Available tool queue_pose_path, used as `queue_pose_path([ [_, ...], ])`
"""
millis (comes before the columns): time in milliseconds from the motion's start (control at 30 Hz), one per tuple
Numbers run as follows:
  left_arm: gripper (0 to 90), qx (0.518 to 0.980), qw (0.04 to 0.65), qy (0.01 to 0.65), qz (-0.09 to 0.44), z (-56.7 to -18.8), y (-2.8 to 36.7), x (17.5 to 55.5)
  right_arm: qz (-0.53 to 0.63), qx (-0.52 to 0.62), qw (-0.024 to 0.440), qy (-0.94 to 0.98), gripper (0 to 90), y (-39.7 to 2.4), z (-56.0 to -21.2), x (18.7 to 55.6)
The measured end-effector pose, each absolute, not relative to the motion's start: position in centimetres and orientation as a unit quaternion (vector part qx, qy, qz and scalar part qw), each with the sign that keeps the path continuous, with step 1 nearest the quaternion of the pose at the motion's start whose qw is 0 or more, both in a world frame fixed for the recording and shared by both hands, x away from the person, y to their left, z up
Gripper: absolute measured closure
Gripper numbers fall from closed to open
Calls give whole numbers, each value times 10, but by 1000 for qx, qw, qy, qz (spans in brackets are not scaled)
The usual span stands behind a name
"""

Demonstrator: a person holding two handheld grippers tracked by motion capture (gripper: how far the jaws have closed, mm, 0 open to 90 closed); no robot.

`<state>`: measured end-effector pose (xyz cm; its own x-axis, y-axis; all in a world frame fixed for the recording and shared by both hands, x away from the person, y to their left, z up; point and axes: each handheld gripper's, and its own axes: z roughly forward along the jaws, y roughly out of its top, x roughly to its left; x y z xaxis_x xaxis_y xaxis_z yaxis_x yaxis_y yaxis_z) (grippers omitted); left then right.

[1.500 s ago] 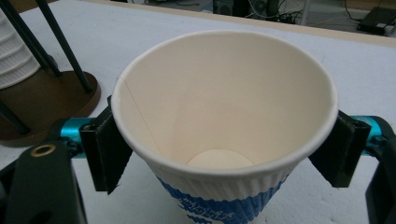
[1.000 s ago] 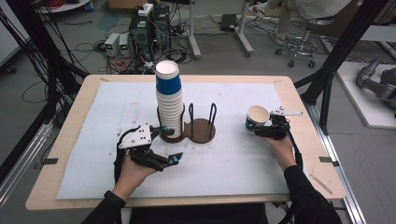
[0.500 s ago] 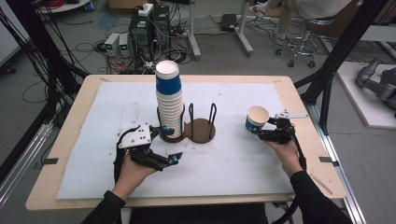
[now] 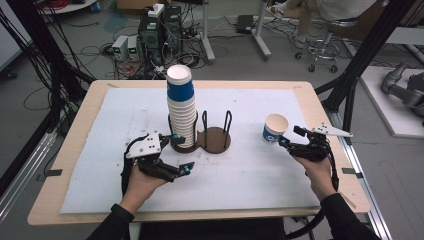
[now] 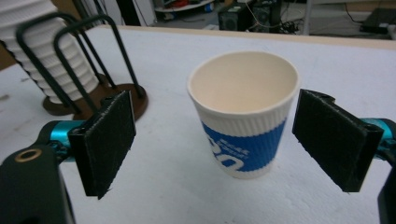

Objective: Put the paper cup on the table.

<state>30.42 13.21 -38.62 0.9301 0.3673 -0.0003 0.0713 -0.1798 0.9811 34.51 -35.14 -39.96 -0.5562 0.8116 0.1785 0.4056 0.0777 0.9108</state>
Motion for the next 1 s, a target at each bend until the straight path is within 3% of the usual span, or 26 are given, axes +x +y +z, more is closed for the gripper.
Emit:
queue_pose_path([
  [433,147,752,629,154,124,-384,130,308,568,312,166,743,138,-330,-386,326],
  [1000,147,750,630,151,131,-386,135,301,585,244,142,761,148,-306,-379,317],
])
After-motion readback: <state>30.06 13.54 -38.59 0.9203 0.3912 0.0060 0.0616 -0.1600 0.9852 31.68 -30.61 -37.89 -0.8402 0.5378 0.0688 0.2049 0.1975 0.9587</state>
